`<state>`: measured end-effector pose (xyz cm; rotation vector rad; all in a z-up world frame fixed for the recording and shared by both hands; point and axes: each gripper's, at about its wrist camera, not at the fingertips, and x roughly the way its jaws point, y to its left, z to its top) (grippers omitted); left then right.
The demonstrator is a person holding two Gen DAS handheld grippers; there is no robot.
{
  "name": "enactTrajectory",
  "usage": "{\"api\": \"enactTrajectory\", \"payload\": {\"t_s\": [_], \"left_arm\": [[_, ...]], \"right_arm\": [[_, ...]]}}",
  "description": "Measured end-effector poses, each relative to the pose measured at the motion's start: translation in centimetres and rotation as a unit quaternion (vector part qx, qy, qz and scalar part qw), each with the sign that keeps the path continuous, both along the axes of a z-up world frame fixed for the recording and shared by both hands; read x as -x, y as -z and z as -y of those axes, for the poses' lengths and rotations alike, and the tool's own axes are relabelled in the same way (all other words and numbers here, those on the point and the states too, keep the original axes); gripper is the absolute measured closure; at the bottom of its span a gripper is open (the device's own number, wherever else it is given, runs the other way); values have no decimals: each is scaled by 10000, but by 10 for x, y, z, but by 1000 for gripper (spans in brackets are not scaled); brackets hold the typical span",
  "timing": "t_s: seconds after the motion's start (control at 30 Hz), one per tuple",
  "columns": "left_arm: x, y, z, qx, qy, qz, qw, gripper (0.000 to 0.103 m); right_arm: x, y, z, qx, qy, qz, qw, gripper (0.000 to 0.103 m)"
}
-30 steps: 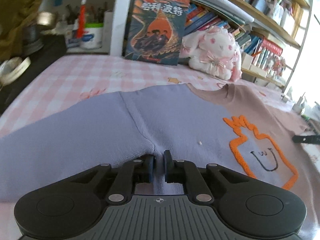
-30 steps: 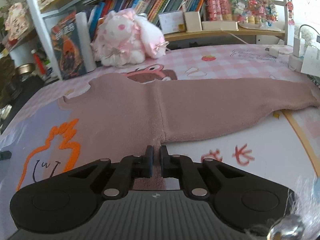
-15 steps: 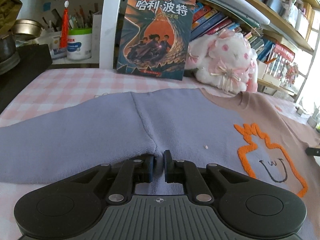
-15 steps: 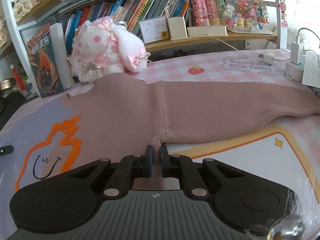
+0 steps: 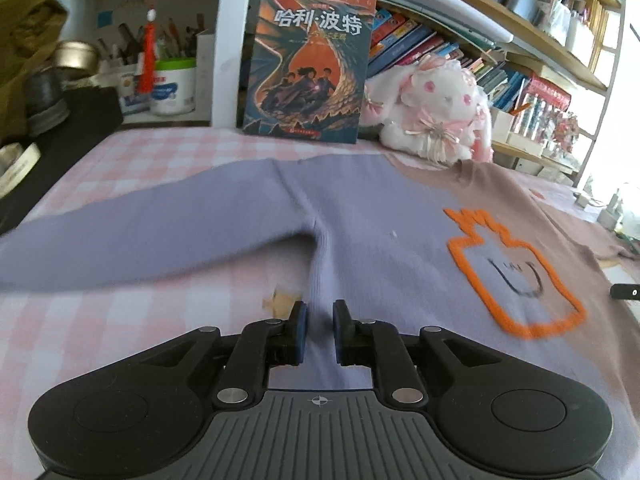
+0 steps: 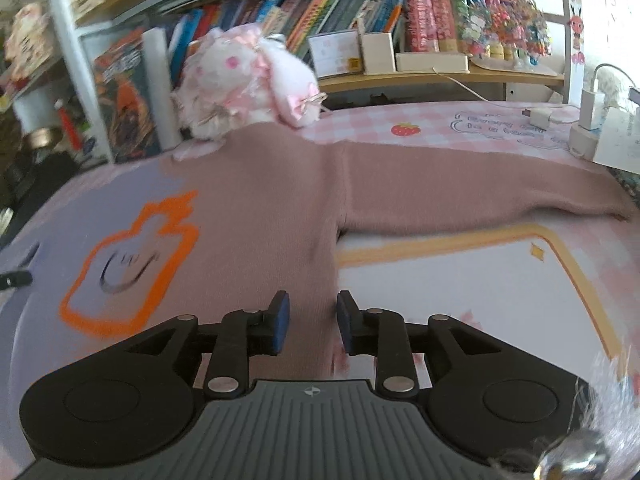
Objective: Fold clothes
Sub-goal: 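Release both garments and pull both tools back from the spread clothes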
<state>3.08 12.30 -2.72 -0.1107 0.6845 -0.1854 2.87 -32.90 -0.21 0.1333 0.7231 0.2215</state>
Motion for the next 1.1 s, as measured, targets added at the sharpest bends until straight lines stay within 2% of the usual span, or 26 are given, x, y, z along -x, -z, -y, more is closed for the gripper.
{"api": "enactTrajectory", "payload": {"t_s": [0.17,0.4,0.67,0.8,0.97,1.1], "left_arm": [[43,0,-1,159,-14,83,9998,88],[76,1,4,258,-78,173,9995,88],[85,4,8,492,-180,221,9984,82],[91,4,7,601,-210,258,9976,82],[95,8,-1,1077,-393,209,9932,82],[96,7,4,997,-401,232,9939,79]], "right_arm": [[47,-1,-4,167,-61,113,9998,78],[91,0,-14,488,-86,333,9982,78],[105,4,-17,591,51,470,9971,78],[110,6,-14,489,198,505,9973,78],[116,8,-13,351,321,524,9975,78],[120,8,-15,383,339,542,9972,78]]}}
